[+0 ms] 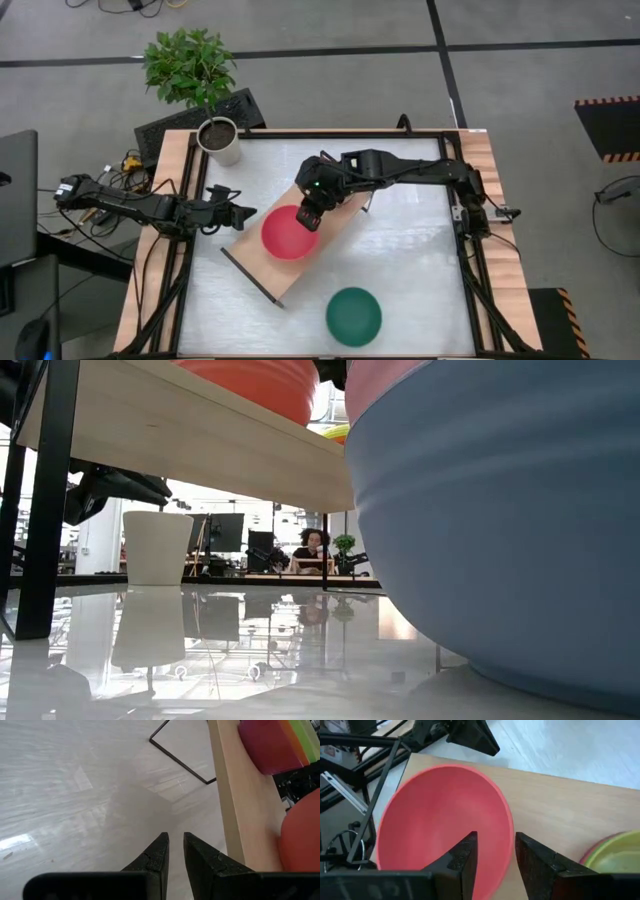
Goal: Place and stack bowls onto a shelf
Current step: Stack the green bowl on top of the red bowl into the shelf
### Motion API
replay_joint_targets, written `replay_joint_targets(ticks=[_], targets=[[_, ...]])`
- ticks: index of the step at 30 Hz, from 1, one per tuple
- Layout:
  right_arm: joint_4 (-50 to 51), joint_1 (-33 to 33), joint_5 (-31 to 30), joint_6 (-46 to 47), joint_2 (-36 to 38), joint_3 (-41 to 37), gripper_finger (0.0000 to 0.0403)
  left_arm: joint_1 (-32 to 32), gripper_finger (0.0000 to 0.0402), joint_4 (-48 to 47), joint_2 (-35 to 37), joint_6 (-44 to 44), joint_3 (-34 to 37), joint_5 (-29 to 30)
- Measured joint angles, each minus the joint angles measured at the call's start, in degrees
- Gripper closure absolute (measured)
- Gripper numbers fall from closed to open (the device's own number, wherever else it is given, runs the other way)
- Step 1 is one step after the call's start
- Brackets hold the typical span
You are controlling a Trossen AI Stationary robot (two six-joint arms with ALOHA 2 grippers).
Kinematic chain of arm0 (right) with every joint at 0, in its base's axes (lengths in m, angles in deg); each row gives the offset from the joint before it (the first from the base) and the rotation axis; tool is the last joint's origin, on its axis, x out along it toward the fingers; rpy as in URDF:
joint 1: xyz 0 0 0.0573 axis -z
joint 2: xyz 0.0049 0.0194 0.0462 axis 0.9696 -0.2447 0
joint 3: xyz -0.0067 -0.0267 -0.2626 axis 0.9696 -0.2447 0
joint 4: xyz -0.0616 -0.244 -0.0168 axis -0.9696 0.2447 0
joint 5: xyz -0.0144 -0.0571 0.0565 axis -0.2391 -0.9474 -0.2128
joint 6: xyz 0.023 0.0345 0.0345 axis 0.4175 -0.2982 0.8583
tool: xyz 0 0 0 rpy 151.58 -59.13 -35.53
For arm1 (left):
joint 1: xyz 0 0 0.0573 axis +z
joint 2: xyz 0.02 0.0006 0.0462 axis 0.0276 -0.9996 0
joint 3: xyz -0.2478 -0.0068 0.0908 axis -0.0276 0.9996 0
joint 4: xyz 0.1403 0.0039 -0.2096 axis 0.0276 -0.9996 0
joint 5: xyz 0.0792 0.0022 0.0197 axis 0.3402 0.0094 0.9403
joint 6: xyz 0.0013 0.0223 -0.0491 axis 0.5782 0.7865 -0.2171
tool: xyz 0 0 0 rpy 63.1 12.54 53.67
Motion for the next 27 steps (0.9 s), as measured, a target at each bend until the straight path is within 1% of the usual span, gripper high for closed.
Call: replay_joint_targets(ticks=[2,5,8,12,15,18,21,24,27], targets=[[1.87,0.17,0.98,0.31,1.02,-0.05,0.0252,0.02,0.0358,0.0,0.0,-0.08,0.0,0.0],[1.86,-0.46,3.58,1.96,2.27,0.02,0.0257,-0.01,0.0358,0.0,0.0,-0.25,0.0,-0.07],[5.53,-2.7,6.09,3.49,3.64,-0.01,0.0259,0.01,0.0358,-0.04,0.0,-0.23,0.0,-0.07],[14.4,-8.59,6.21,4.22,4.74,-0.04,0.026,-0.01,0.0358,-0.08,0.01,-0.2,0.0,-0.2],[18.61,-14.69,5.3,6.76,4.69,-0.04,0.026,0.02,0.0358,-0.26,0.02,-0.22,0.0,-0.77],[20.32,-21.24,2.04,10.12,4.54,-0.04,0.026,-0.01,0.0358,-0.31,0.0,-0.41,0.0,-2.04],[20.53,-27.12,-4.8,14.12,4.54,-0.04,0.026,0.02,0.0358,-0.06,0.3,-0.43,0.0,-3.74],[21.02,-30.99,-11.0,21.3,4.77,-0.05,0.026,-0.01,0.0358,1.28,1.38,-0.45,0.0,-6.34],[22.04,-33.11,-13.22,28.37,5.26,-0.04,0.026,-0.01,0.0358,2.88,3.55,-0.63,0.0,-8.51]])
